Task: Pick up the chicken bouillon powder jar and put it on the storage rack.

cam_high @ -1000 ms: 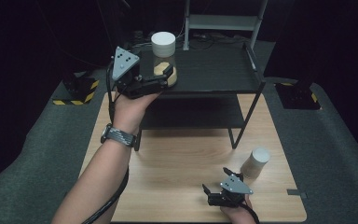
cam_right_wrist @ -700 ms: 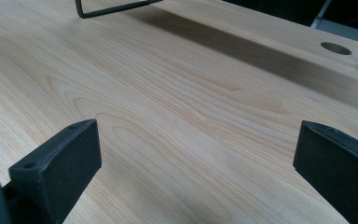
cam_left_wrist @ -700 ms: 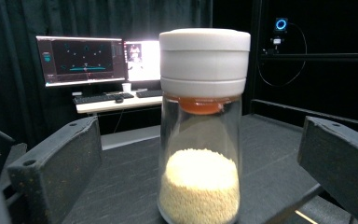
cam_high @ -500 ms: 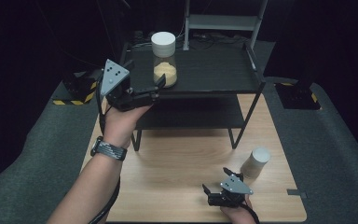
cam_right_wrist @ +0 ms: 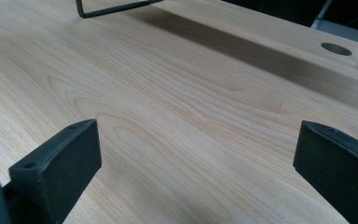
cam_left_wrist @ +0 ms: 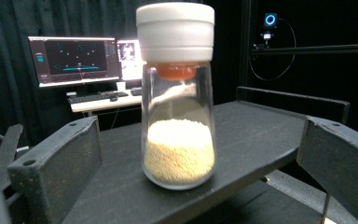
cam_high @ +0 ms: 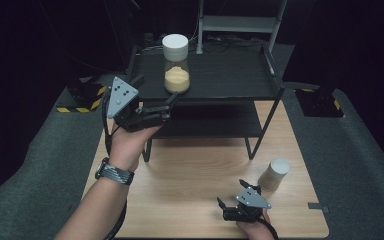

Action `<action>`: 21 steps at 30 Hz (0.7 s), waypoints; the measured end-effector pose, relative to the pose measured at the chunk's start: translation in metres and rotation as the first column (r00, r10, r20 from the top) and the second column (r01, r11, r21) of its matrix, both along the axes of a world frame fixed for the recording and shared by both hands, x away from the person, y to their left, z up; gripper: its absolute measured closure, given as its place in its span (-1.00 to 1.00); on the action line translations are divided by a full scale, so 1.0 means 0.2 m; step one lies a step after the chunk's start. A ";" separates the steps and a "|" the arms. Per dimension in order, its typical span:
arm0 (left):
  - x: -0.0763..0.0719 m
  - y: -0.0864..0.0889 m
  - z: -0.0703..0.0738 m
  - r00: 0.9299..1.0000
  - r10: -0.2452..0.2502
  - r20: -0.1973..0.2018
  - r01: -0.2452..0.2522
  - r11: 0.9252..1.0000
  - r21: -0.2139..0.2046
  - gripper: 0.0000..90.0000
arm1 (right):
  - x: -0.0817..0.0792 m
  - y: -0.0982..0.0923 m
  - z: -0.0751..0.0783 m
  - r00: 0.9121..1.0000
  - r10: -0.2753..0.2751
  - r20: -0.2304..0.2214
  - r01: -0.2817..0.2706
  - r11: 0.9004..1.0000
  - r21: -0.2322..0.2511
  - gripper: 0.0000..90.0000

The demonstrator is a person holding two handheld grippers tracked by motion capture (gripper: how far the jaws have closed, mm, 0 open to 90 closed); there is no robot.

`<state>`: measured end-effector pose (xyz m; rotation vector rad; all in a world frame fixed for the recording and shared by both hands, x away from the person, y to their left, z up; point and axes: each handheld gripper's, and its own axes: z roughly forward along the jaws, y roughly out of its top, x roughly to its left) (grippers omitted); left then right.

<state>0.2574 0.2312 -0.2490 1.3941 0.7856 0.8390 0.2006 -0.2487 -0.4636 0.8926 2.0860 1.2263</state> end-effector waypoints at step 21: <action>-0.15 0.04 -0.22 0.999 -0.015 -0.033 0.016 0.999 0.036 -0.99 | 0.00 0.00 0.00 1.000 0.004 0.001 -0.004 1.000 -0.004 -1.00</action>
